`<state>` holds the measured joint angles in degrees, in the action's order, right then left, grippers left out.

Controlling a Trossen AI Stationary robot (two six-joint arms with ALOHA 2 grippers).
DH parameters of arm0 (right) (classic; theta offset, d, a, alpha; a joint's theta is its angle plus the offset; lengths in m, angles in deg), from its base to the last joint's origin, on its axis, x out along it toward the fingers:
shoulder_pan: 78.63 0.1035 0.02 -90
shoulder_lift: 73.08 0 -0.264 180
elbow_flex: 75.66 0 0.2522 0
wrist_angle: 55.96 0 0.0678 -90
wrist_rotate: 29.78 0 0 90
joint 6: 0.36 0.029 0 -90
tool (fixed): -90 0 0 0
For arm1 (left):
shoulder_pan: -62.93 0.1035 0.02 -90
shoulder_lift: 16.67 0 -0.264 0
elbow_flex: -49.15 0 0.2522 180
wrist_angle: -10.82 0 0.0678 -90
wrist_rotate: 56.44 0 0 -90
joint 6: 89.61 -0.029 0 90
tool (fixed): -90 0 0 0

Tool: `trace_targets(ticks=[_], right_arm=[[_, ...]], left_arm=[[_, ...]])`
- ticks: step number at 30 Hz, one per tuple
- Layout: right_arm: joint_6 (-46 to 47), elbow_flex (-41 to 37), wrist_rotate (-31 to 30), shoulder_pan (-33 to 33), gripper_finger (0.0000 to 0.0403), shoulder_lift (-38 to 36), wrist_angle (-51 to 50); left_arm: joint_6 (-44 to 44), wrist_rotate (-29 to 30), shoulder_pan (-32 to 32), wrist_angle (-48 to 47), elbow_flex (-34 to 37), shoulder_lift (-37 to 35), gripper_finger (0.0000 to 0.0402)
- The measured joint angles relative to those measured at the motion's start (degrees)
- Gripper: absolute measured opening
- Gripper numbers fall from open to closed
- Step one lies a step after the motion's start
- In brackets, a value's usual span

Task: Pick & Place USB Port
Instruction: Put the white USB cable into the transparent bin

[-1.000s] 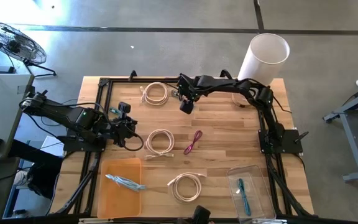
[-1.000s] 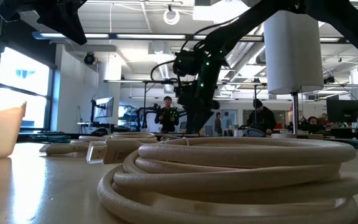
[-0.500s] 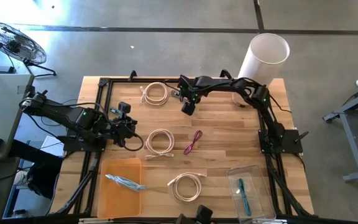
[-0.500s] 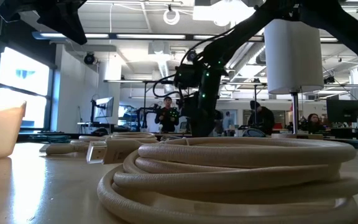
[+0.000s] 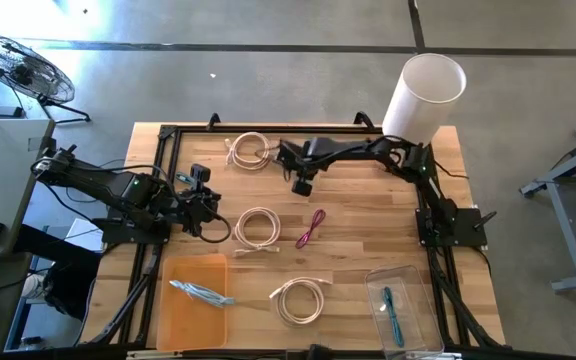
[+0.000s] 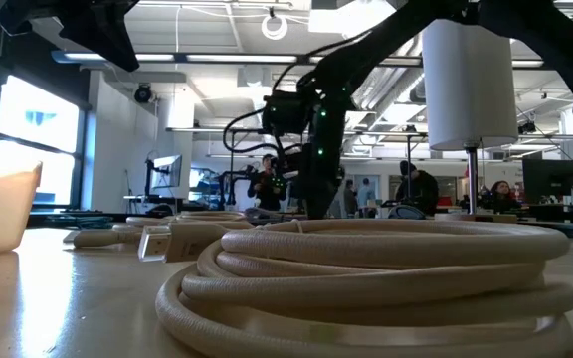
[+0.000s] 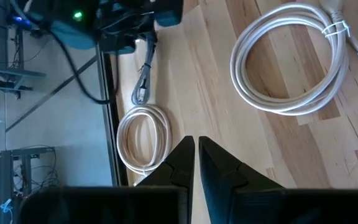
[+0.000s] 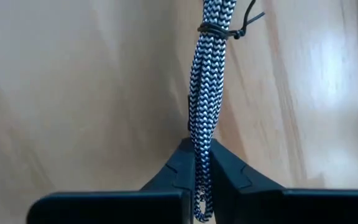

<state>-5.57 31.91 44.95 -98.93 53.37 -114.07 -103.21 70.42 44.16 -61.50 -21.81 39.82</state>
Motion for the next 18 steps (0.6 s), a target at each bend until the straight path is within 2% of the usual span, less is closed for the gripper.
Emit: trace_targets(ticks=[5,9,14,18], right_arm=[[3.04,-0.11,-3.12,4.86,0.0012,-5.96,-5.74],[9.90,-0.10,-6.76,10.21,0.0012,-13.00,-15.47],[25.83,0.10,-6.34,18.76,0.0012,-25.15,-28.30],[45.36,0.08,-2.62,27.12,0.0012,-33.41,-38.02]], left_arm=[[0.00,-0.27,0.00,0.52,2.83,0.00,0.0019],[0.00,-0.26,0.02,0.84,5.96,0.01,0.0019],[0.00,-0.31,0.00,2.15,6.77,0.02,0.0019],[0.00,-0.53,0.00,3.53,6.77,0.02,0.0019]])
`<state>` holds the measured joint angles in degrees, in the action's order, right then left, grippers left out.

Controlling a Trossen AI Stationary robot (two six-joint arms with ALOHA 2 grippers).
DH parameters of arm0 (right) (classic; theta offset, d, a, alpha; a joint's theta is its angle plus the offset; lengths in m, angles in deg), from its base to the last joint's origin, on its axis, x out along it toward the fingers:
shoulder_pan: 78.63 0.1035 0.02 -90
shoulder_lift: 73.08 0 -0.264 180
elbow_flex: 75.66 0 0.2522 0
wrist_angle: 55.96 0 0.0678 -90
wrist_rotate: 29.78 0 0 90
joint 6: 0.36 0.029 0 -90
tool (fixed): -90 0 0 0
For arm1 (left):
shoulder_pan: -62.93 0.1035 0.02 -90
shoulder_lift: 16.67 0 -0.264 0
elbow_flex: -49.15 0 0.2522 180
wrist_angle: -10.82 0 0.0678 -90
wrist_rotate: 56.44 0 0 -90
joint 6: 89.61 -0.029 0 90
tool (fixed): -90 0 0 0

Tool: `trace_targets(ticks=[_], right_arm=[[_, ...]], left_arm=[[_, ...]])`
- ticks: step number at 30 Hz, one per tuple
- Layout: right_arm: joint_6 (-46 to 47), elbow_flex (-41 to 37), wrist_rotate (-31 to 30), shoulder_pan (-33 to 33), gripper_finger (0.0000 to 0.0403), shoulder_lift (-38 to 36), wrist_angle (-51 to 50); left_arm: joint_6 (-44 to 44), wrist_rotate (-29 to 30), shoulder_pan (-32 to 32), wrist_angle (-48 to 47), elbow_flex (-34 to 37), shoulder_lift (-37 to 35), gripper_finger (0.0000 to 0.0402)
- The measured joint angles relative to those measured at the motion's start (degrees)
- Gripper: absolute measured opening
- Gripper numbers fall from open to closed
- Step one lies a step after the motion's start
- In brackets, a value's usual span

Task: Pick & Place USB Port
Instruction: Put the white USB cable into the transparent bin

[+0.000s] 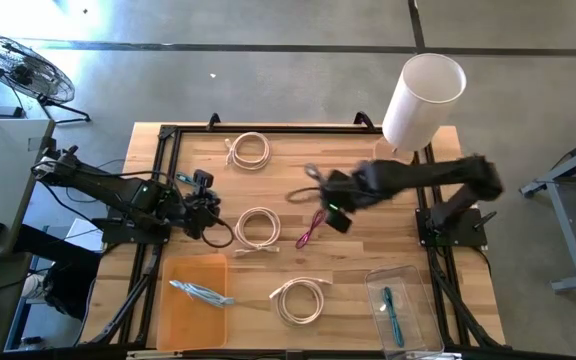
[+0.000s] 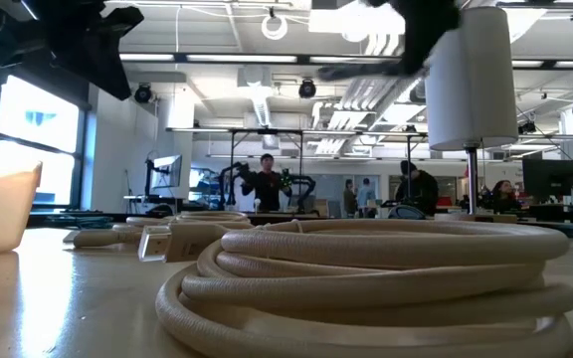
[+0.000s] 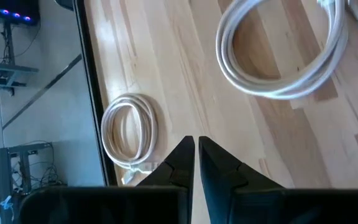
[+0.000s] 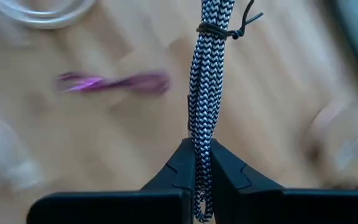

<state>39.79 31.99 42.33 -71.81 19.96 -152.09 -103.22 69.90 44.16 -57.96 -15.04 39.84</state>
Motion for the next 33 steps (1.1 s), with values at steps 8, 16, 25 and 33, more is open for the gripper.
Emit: trace_targets(ticks=[8,16,25,33], right_arm=[[34.78,-0.04,10.20,22.69,0.0012,-4.30,-5.67],[62.97,-0.02,23.46,39.74,0.0012,2.32,1.45],[72.49,-0.02,32.28,45.83,0.0012,9.51,7.50],[72.74,-0.02,35.55,45.69,0.0022,12.78,7.94]], left_arm=[[-4.38,-3.46,0.02,7.28,0.00,-0.02,0.0019],[-5.61,-7.26,0.02,11.79,0.00,-0.04,0.0019],[-5.61,-7.38,0.02,15.57,0.00,-0.04,0.0019],[-5.31,-15.20,0.01,15.97,0.01,-0.04,0.0019]])
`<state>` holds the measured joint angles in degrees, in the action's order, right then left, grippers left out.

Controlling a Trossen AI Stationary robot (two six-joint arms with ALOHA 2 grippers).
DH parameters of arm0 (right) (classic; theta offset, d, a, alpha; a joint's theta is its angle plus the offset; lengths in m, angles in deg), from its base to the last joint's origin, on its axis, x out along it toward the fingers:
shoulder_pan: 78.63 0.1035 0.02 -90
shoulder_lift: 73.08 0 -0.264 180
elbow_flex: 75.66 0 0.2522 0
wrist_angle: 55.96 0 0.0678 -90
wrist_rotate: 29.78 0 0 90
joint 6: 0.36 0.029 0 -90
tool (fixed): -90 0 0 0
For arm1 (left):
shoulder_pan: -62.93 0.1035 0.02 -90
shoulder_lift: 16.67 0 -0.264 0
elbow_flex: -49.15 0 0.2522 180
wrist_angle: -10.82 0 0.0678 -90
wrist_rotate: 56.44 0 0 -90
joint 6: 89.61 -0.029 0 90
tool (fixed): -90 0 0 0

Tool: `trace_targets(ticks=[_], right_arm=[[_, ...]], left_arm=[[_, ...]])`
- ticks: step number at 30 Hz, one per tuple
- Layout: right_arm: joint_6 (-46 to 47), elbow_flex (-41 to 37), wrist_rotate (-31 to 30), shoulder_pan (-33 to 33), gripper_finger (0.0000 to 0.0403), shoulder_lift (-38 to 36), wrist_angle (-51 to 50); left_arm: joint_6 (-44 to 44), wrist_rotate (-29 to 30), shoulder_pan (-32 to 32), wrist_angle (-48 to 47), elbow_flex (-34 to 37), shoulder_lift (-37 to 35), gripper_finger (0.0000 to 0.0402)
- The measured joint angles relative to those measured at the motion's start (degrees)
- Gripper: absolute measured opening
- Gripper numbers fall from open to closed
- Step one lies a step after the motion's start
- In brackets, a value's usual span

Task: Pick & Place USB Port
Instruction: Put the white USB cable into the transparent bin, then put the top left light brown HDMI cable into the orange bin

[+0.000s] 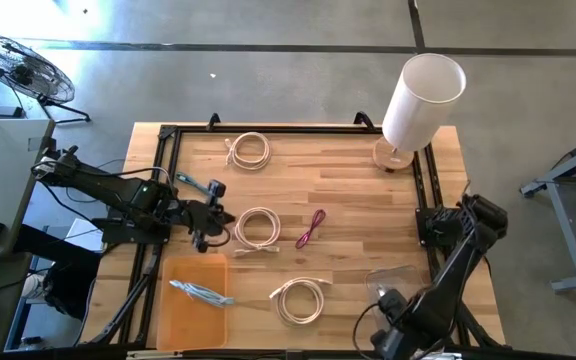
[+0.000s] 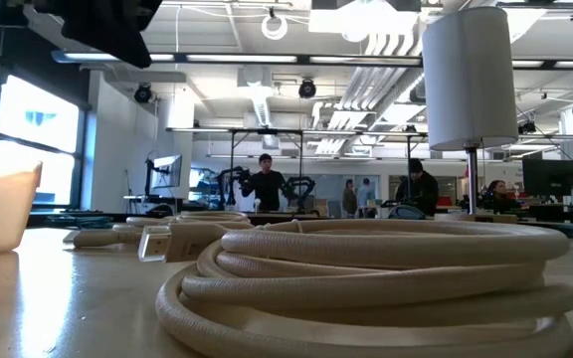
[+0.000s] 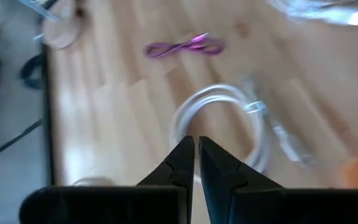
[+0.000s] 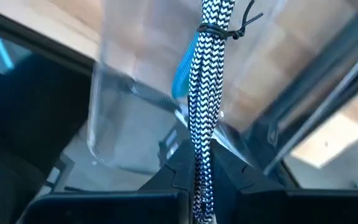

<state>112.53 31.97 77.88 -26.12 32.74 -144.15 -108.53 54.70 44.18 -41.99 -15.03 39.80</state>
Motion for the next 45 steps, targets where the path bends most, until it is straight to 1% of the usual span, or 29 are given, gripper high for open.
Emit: trace_targets(ticks=[3,4,5,7,9,13,16,19,23,27,29,30,33,38,42,45], right_arm=[[1.95,0.00,3.58,0.03,0.0025,0.83,0.40],[1.96,0.00,3.83,0.01,0.0023,1.09,0.59],[1.47,0.00,3.38,0.00,0.0020,1.34,0.66],[0.87,0.00,0.54,0.00,0.0018,1.80,0.70],[0.38,0.00,-1.72,0.00,0.0024,2.15,0.70],[-0.42,0.00,-2.10,-0.05,0.0067,2.30,-0.25],[0.09,0.00,-0.48,-0.04,0.0104,2.30,-2.07],[0.13,0.00,-0.42,-0.11,0.0138,2.30,-2.43],[-1.30,0.00,-0.21,-0.62,0.0174,2.30,-2.46],[-7.27,0.00,-2.25,-1.79,0.0188,2.30,-3.64],[-11.34,0.00,-5.75,-3.05,0.0189,2.30,-6.06],[-13.36,0.00,-7.87,-3.88,0.0189,2.30,-7.38],[-20.06,0.00,-10.94,-6.99,0.0186,2.30,-9.83],[-33.03,0.02,-13.11,-12.47,0.0180,2.28,-12.29],[-42.13,0.02,-16.55,-17.01,0.0175,2.28,-12.39],[-45.99,0.02,-18.15,-19.73,0.0170,2.28,-12.39]], left_arm=[[0.16,-5.20,0.01,0.02,-0.01,0.00,0.0019],[0.25,-6.53,0.01,0.00,-0.01,0.00,0.0019],[0.31,-7.49,0.00,0.02,0.00,0.00,0.0019],[0.52,-8.54,-0.01,0.02,0.00,0.00,0.0019],[0.75,-8.58,-0.01,0.02,-0.01,0.00,0.0019],[0.75,-8.24,-0.01,0.02,0.00,0.00,0.0019],[0.70,-8.17,-0.01,0.02,0.00,0.00,0.0019],[-0.52,-8.10,-0.01,0.02,-0.01,0.00,0.0019],[-1.91,-7.09,-0.01,0.01,-0.01,0.00,0.0019],[-4.96,-1.44,0.02,-0.02,-1.17,0.04,0.0019],[-5.10,0.87,0.08,-0.40,-2.22,0.01,0.0019],[-5.42,1.06,0.49,-1.53,-3.14,0.04,0.0019],[-6.32,-0.55,3.19,-4.72,-6.49,0.01,0.0019],[-7.52,0.29,9.63,-6.25,-11.60,-0.15,0.0019],[-12.68,0.08,16.90,-6.21,-14.08,-0.17,0.0019],[-13.62,-3.43,22.96,-6.24,-14.47,-0.17,0.0025]])
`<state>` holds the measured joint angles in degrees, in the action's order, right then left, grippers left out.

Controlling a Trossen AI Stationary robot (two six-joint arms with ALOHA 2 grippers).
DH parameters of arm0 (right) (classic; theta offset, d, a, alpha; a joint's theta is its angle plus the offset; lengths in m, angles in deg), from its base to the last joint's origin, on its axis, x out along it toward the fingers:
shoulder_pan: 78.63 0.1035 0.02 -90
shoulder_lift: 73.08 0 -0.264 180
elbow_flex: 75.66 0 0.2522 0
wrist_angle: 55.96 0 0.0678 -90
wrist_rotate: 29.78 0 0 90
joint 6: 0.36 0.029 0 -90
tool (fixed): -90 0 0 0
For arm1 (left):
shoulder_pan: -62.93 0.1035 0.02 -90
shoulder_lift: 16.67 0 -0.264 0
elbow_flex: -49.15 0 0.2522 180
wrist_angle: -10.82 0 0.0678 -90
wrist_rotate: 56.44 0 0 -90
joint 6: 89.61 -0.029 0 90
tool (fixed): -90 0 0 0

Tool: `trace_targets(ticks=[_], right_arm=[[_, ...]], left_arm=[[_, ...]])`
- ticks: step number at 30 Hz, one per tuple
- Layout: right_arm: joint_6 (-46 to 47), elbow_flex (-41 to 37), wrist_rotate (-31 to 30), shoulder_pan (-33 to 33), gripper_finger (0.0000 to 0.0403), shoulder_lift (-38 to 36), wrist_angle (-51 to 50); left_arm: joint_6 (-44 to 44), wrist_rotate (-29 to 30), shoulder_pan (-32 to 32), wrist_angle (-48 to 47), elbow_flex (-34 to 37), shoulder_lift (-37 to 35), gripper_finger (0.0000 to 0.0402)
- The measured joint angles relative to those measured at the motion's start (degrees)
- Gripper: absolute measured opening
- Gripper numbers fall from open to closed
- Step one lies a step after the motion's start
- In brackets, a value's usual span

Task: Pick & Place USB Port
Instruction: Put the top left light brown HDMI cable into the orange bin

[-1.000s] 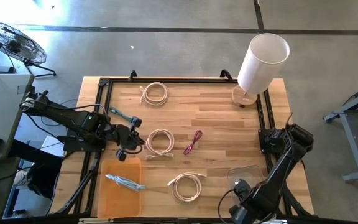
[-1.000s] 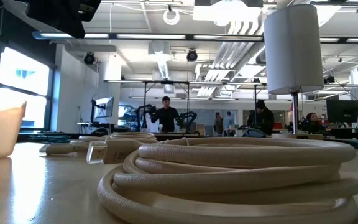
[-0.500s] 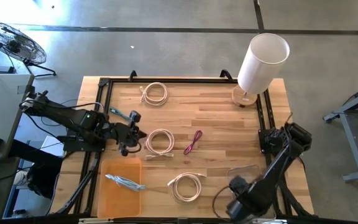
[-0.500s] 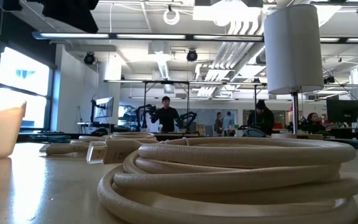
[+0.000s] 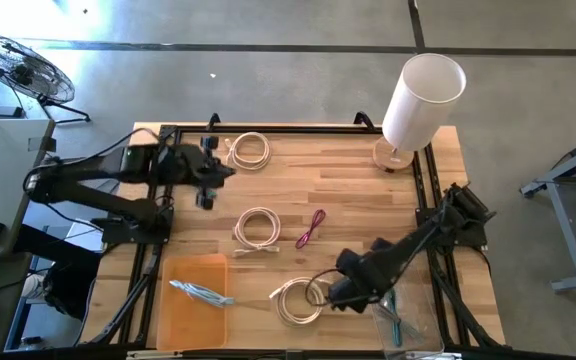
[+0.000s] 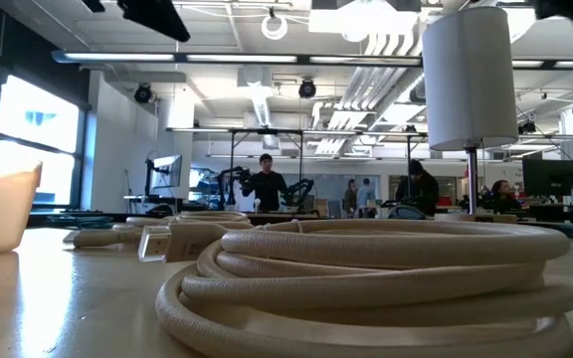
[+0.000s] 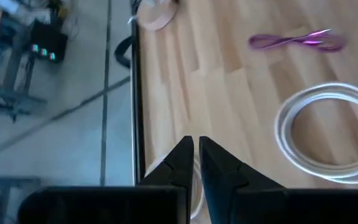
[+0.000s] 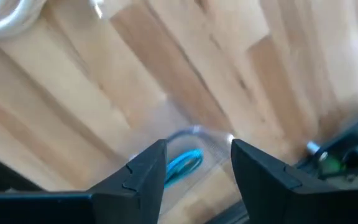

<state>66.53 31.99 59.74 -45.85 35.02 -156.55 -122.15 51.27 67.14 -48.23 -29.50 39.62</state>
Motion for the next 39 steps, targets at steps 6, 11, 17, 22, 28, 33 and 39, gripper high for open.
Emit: trace_targets(ticks=[6,11,17,22,28,33,39], right_arm=[[-6.32,0.00,-4.20,-2.98,0.0160,-0.02,0.16],[-8.31,0.00,-5.17,-3.64,0.0154,-0.02,0.20],[-14.19,0.00,-6.07,-4.57,0.0153,-0.04,0.22],[-19.62,0.00,-9.20,-7.37,0.0153,-0.04,0.26],[-26.10,0.00,-11.74,-12.07,0.0153,-0.04,0.26],[-30.95,0.00,-13.47,-15.93,0.0154,-0.04,0.25],[-35.58,0.00,-15.84,-20.07,0.0154,-0.04,0.28]], left_arm=[[0.24,-6.64,8.21,-4.03,-0.01,0.42,0.0062],[-0.54,-7.03,11.85,-4.61,0.01,0.55,0.0108],[-0.25,-9.57,18.03,-4.68,0.01,1.28,0.0166],[-4.57,-21.36,26.93,-4.63,0.01,4.57,0.0199],[-8.19,-26.41,37.68,-3.97,0.01,12.91,0.0214],[-13.64,-34.89,43.70,-4.54,0.03,20.39,0.0214],[-14.06,-37.14,45.87,-1.28,0.03,27.37,0.0213]])
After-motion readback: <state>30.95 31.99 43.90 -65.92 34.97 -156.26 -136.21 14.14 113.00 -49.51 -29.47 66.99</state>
